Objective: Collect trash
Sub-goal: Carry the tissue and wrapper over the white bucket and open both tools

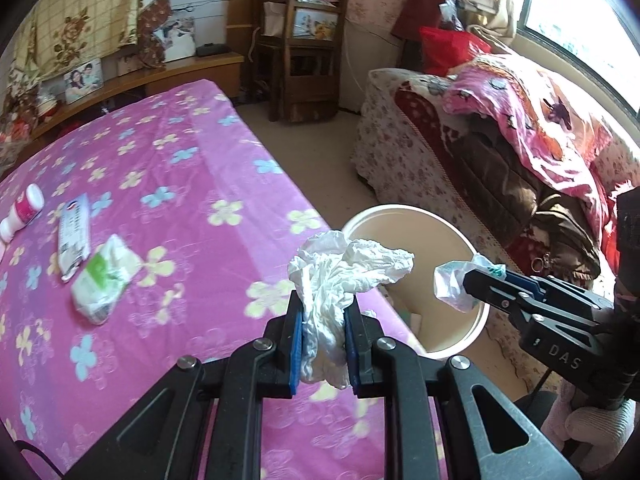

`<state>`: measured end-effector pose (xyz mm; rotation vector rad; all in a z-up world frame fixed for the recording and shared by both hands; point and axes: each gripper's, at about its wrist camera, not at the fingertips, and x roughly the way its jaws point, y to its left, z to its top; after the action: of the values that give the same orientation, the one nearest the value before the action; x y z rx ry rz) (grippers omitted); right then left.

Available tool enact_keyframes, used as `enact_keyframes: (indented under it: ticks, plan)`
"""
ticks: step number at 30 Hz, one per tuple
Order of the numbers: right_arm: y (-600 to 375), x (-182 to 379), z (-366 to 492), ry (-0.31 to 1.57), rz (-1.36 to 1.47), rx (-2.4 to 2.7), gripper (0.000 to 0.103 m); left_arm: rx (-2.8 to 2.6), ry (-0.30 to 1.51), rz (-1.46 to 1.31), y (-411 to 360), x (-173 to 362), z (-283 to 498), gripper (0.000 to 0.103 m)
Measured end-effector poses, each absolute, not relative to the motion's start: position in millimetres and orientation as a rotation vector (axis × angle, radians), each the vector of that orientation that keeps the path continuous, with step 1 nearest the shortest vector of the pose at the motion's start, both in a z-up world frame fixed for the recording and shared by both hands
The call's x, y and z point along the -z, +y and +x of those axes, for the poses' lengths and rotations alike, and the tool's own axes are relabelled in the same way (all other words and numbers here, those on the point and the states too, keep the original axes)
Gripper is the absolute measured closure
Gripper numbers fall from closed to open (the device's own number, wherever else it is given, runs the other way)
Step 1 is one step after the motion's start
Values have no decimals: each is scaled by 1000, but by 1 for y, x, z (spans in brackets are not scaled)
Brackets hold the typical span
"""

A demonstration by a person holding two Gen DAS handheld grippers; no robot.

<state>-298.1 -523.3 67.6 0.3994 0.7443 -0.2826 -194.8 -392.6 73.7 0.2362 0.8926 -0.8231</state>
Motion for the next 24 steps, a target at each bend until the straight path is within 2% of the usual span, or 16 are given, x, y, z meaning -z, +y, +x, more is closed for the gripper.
enact_keyframes:
  ticks: [24]
  plan:
    - [-583, -31, -315, 768, 480, 435, 75, 951, 950, 248, -462, -61, -207, 83]
